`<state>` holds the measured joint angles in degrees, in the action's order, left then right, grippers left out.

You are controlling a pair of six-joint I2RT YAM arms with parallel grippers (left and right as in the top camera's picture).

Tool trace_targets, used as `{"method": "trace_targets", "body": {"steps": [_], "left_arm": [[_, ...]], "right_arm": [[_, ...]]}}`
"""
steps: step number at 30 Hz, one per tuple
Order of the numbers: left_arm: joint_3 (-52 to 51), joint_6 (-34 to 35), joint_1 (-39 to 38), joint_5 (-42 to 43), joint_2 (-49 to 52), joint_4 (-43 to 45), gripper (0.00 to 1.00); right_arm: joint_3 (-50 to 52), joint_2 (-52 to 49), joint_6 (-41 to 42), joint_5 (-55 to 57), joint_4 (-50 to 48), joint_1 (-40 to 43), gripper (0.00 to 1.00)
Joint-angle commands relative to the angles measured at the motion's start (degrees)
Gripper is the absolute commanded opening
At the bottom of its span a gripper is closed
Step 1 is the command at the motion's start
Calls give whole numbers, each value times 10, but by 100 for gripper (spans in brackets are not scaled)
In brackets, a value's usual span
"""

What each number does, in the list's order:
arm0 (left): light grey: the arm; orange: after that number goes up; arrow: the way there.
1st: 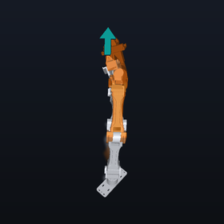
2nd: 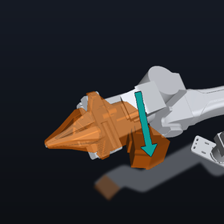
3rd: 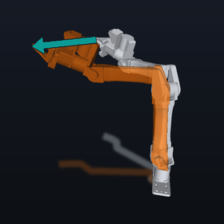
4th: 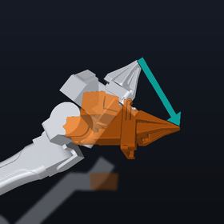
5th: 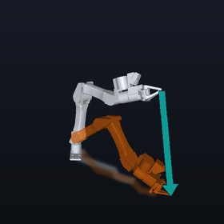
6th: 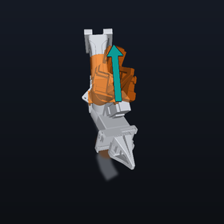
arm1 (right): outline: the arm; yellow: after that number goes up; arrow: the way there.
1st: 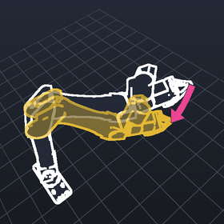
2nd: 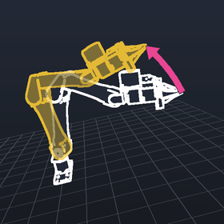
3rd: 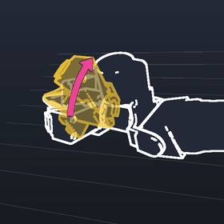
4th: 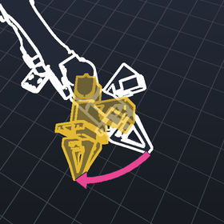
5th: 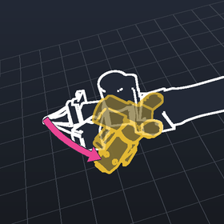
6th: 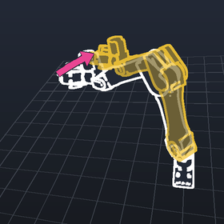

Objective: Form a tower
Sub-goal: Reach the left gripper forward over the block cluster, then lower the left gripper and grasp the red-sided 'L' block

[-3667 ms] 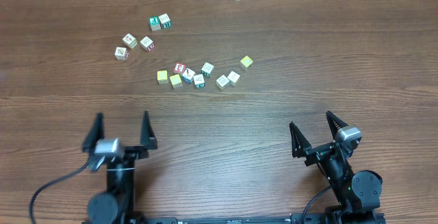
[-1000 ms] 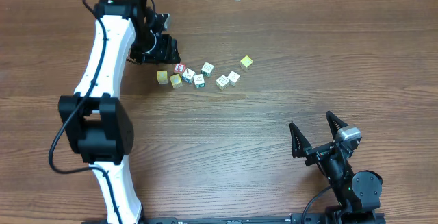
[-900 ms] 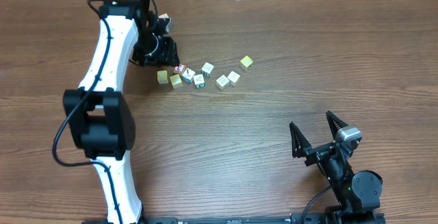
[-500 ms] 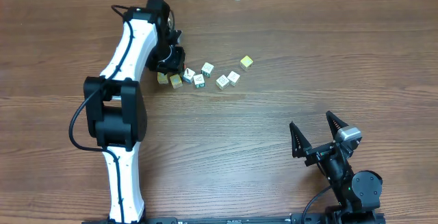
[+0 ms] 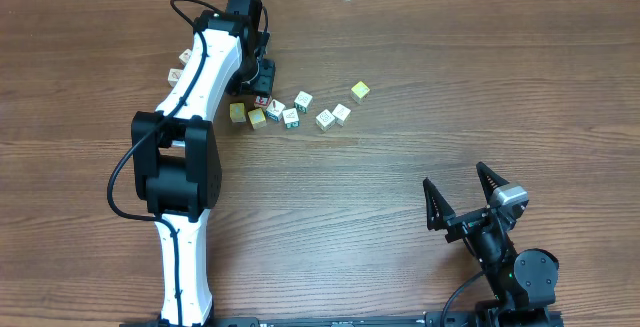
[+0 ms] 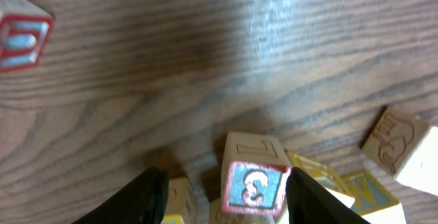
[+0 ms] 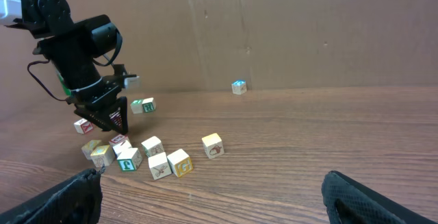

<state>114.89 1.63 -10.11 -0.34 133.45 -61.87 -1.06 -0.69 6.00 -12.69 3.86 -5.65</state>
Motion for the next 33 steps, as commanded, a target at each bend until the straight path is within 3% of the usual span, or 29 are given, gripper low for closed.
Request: {"method": "trace_targets", "body": {"steps": [1,26,33], "left_arm": [[9,12,-2,-10,4,9,55],[-42,-29,-10,14,4,48,59],[-42,-44,-26,2,4,47,49]], "right_arm": [[6,5,1,0,-3,3,100],[6,5,1,0,-3,3,100],[6,5,1,0,-3,3,100]]}}
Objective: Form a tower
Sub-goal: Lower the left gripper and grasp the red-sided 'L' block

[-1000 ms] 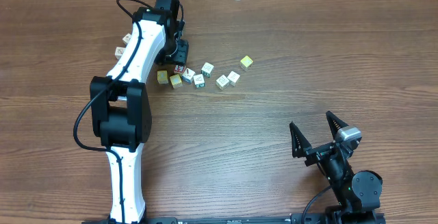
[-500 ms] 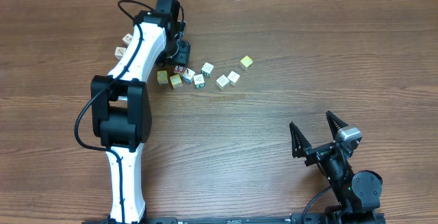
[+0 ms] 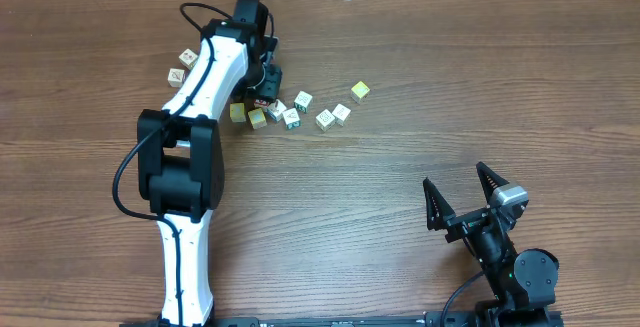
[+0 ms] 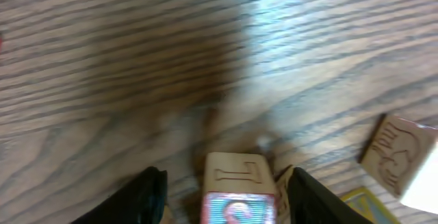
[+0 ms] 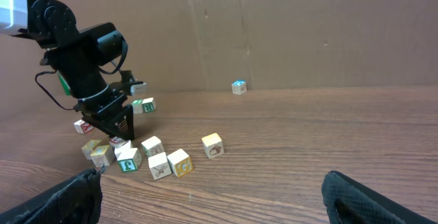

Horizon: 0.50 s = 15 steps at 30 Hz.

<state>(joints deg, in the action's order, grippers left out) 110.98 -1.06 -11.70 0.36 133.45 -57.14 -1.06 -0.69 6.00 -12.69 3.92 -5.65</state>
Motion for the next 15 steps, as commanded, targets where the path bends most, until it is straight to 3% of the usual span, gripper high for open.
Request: {"method": "trace_targets", "body": {"steps": [1,15], "left_arm": [[-3,-15,-11,-13,4,-1,48],[-3,-11,-11,-54,4,-24,46]], "right_arm": [[6,5,1,0,-3,3,100],[6,5,1,0,-3,3,100]]}}
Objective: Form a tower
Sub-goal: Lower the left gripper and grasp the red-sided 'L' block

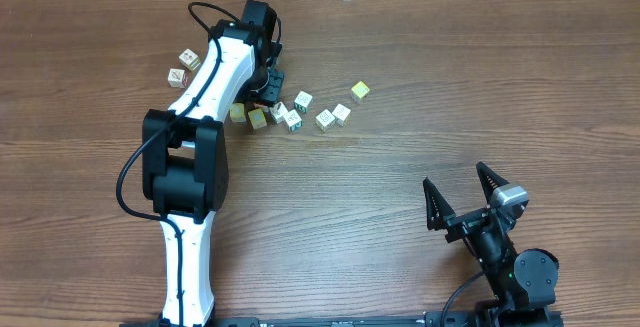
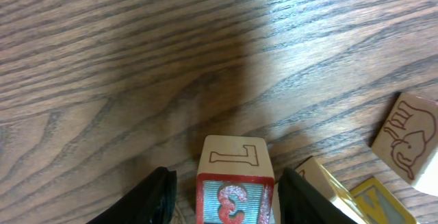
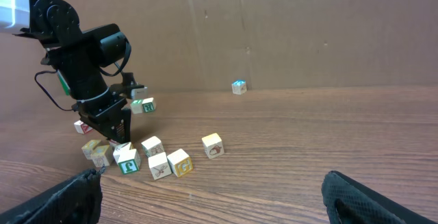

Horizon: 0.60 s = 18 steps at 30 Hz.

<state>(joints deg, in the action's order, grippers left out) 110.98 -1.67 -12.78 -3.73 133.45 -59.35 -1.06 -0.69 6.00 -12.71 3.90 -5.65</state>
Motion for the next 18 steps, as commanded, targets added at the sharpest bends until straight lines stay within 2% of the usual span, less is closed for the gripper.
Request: {"method": "trace_targets", "body": {"steps": [1,18], "left_arm": [[-3,-5,0,-13,4,-1,47],[-5,19,0,-11,4,4,46]], "right_arm": [[6,5,1,0,-3,3,100],[6,5,1,0,-3,3,100]]}}
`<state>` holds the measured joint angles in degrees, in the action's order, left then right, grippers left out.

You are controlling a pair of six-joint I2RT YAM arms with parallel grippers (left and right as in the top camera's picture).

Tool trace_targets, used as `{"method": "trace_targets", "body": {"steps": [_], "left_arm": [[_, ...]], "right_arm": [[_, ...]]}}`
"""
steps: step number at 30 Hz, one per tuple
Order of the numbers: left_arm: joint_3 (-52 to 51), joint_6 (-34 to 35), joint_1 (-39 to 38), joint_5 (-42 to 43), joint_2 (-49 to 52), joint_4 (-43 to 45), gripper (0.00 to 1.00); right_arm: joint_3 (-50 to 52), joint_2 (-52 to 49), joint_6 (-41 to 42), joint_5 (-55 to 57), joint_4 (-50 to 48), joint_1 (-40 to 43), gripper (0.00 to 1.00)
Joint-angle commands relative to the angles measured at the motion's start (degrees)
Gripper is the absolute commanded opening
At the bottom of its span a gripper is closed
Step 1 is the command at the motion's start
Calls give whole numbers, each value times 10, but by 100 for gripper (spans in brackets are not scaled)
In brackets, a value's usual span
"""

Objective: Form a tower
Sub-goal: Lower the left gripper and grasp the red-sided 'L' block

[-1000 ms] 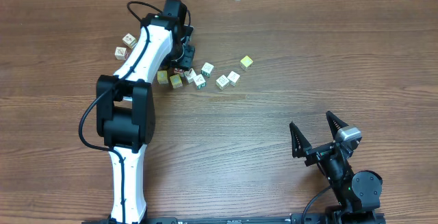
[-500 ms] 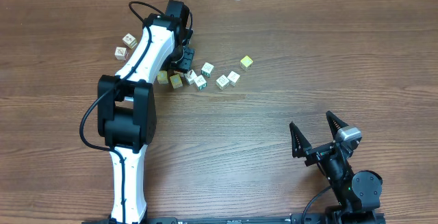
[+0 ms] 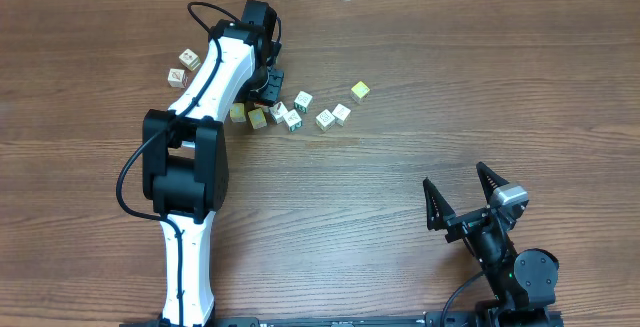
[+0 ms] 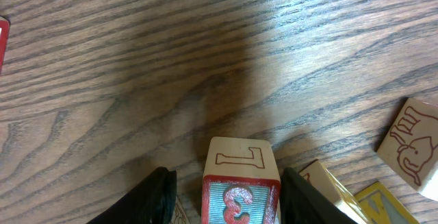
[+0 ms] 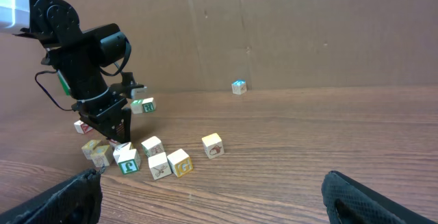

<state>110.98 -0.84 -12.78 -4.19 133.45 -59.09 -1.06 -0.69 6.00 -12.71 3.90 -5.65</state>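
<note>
A cluster of small wooden letter blocks (image 3: 300, 110) lies on the brown table, left of centre. My left gripper (image 3: 268, 79) is down at the cluster's left end. In the left wrist view its black fingers (image 4: 163, 186) stand either side of a block with a red 3 on blue stripes and an L on top (image 4: 241, 183). A gap shows on the left; the right finger is close against the block. My left gripper (image 4: 227, 180) is open. My right gripper (image 3: 466, 202) rests open near the front right, far from the blocks.
Two more blocks (image 3: 183, 67) lie left of the left arm. A lone blue block sits at the far edge by the cardboard wall (image 5: 274, 25). An elephant block (image 4: 414, 145) and a yellow one (image 4: 390, 203) lie right of the left fingers.
Almost nothing has moved. The left wrist view has shifted slightly, so the 3 block sits a little lower and to the right between the fingers. The right arm is still.
My left gripper stood wide open over the cluster, the 3 block next to its right finger. Then it was farther back on the table with the block between its fingers. Then the fingers stood closer round the block, as they do now. The right arm never moved.
</note>
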Motion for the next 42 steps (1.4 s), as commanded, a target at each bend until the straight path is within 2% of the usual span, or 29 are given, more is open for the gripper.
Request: {"method": "trace_targets", "body": {"steps": [1,8,16,42], "left_arm": [[-8,11,0,-7,4,3,46],[-51,10,0,-9,4,46,44],[-50,10,1,-9,4,59,42],[-24,13,1,-7,4,39,41]], "right_arm": [[6,5,1,0,-3,3,100],[6,5,1,0,-3,3,100],[6,5,1,0,-3,3,100],[6,5,1,0,-3,3,100]]}}
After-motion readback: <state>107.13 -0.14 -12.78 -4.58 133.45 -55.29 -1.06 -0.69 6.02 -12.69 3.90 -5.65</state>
